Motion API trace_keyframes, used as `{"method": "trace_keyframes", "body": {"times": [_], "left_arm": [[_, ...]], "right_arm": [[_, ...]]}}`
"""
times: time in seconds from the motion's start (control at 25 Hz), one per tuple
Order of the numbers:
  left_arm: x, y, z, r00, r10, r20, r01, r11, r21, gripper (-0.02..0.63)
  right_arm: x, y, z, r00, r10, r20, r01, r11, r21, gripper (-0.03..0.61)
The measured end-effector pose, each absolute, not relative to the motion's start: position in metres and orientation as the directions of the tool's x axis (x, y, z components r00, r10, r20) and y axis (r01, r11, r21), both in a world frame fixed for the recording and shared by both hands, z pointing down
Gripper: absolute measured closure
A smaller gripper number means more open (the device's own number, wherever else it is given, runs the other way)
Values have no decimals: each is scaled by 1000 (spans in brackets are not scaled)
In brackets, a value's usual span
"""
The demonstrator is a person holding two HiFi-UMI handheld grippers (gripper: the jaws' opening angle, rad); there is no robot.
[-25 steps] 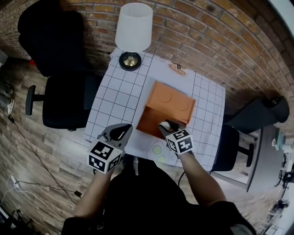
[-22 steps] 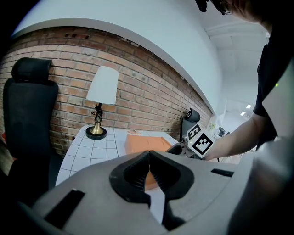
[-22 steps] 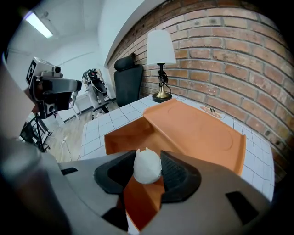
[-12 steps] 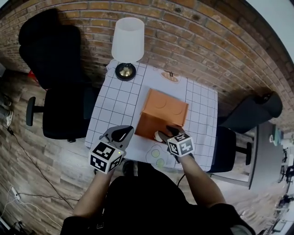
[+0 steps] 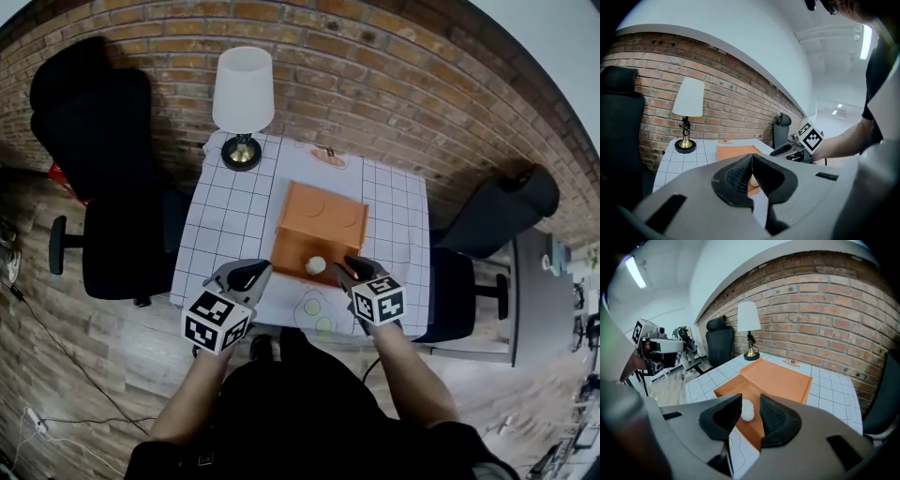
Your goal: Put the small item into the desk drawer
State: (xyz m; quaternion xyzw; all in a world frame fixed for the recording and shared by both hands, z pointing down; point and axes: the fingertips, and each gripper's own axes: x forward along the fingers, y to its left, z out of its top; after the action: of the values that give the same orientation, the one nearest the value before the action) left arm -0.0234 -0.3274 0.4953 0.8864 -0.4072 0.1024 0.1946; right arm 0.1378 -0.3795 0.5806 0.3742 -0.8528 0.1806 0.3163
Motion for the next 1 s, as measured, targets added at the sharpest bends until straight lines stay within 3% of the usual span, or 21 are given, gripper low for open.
{"method": "trace_keyframes", "body": {"times": [0.4, 0.68, 1.0], "left_arm": [[-10, -323, 477, 682, -655, 325, -730, -641, 238, 603], [14, -335, 465, 678, -655, 335, -729, -657, 191, 603], [58, -356, 429, 643, -698, 314, -757, -641, 125, 603]], "right_arm": [[185, -350, 520, -497, -649, 577, -825, 559, -82, 523], [215, -346, 448, -520, -756, 398, -835, 548, -50, 552], [272, -346, 379, -580, -789, 203, -811, 582, -55, 569]]}}
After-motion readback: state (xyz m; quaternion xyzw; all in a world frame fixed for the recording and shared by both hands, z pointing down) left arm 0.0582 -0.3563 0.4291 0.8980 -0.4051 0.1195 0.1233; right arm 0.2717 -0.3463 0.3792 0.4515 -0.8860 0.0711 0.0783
